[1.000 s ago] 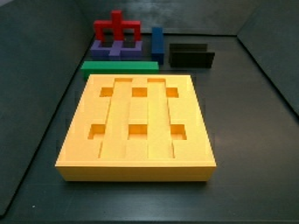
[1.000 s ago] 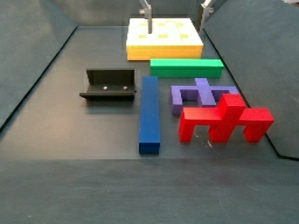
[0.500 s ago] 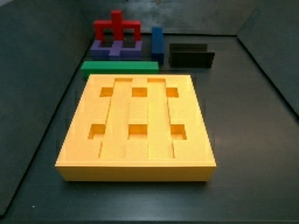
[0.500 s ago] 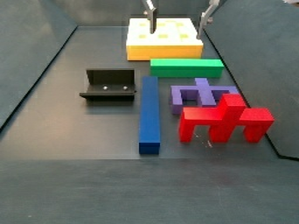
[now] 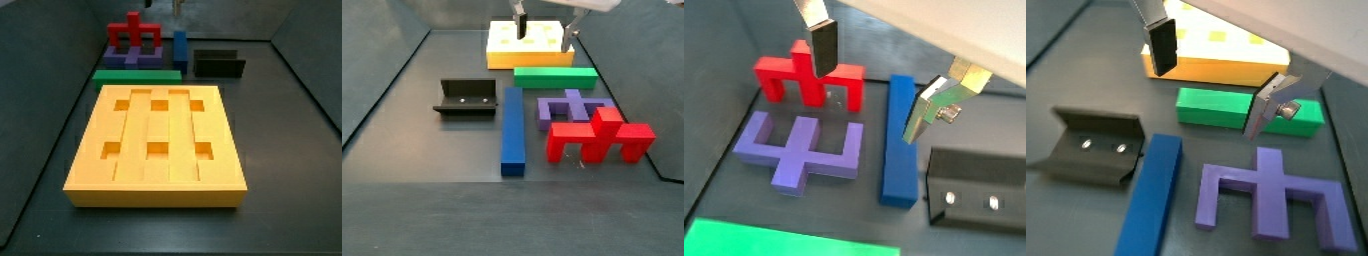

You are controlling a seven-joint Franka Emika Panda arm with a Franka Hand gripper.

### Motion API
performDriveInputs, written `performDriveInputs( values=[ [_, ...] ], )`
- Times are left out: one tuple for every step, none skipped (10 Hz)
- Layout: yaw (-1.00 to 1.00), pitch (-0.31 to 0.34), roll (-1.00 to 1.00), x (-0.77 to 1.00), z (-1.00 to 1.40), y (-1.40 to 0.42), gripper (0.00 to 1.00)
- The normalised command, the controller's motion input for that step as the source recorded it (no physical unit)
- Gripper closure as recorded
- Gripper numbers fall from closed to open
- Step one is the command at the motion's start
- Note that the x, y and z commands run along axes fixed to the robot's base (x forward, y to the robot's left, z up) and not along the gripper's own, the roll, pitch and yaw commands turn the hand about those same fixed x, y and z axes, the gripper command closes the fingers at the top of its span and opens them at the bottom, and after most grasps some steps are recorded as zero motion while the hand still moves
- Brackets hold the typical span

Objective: Pick up the green object. Move up. Move to above the board. Insert the green object.
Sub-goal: Pick up the green object.

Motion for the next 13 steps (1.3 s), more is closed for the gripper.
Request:
performDriveInputs(
  values=[
    [-0.93, 0.0, 0.0, 0.0, -0.15, -0.26, 0.0],
    [-0.93, 0.0, 0.0, 0.0, -0.15, -0.26, 0.0],
    [-0.95, -0.066, 0.0, 0.0, -0.26, -0.24, 0.0],
    [-0.95, -0.076, 0.0, 0.0, -0.27, -0.24, 0.0],
    [-0.94, -0.063, 0.0, 0.0, -0.26, -0.24, 0.0],
    [-0.94, -0.083, 0.0, 0.0, -0.29, -0.24, 0.0],
    [-0.94, -0.083, 0.0, 0.0, -0.29, -0.25, 0.0],
    [-0.94, -0.064, 0.0, 0.0, -0.27, -0.25, 0.0],
    [-0.94, -0.039, 0.0, 0.0, -0.24, -0.27, 0.0],
    [-0.92, -0.049, 0.0, 0.0, -0.26, -0.28, 0.0],
    [-0.9, -0.024, 0.0, 0.0, -0.28, -0.29, 0.0],
    [-0.81, -0.027, -0.01, 0.0, -0.32, -0.33, 0.0],
    [-0.36, -0.074, -0.07, -0.35, -0.39, -0.24, 0.0]
  ],
)
